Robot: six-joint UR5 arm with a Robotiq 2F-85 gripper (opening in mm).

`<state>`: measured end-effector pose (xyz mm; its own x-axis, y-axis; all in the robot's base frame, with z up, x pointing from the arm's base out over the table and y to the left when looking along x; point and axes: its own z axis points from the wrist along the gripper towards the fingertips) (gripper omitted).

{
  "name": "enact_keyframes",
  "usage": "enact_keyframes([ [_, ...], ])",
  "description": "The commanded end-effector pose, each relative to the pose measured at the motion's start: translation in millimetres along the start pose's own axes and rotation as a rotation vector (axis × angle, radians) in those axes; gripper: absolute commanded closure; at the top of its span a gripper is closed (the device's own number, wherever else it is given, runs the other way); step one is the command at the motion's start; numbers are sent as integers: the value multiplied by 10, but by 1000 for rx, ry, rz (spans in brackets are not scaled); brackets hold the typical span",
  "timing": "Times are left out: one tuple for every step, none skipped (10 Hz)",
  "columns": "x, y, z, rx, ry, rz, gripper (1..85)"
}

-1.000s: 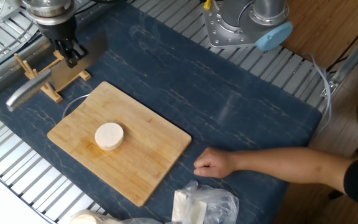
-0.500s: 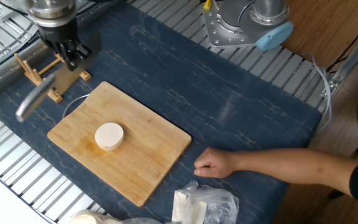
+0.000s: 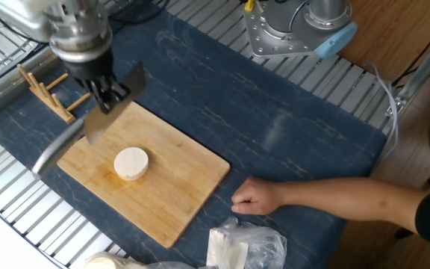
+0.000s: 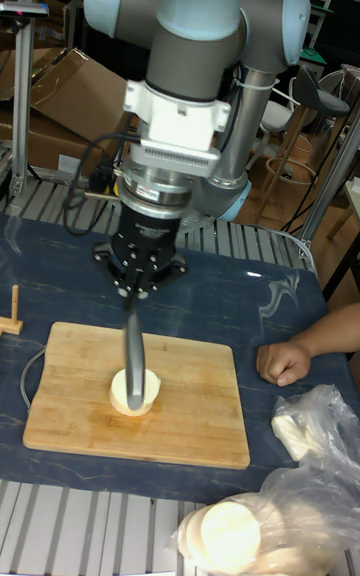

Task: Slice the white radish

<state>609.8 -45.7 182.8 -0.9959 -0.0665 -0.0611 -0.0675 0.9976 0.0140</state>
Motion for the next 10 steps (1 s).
enact_keyframes([
  [-112, 112, 88, -16, -11, 32, 847],
  [-108, 128, 87, -22, -10, -18, 847],
  [-144, 205, 84, -51, -25, -88, 847],
  [-196, 221, 81, -54, -47, -156, 847],
  [-220, 275, 77, -74, -58, -154, 847],
  [-152, 415, 64, -132, -31, -73, 847],
  [-196, 493, 94, -130, -25, -37, 847],
  [-248, 503, 150, -123, -27, -20, 847],
  [-260, 455, 192, -114, -29, -10, 847],
  [-262, 344, 228, -79, -29, 1, 847],
])
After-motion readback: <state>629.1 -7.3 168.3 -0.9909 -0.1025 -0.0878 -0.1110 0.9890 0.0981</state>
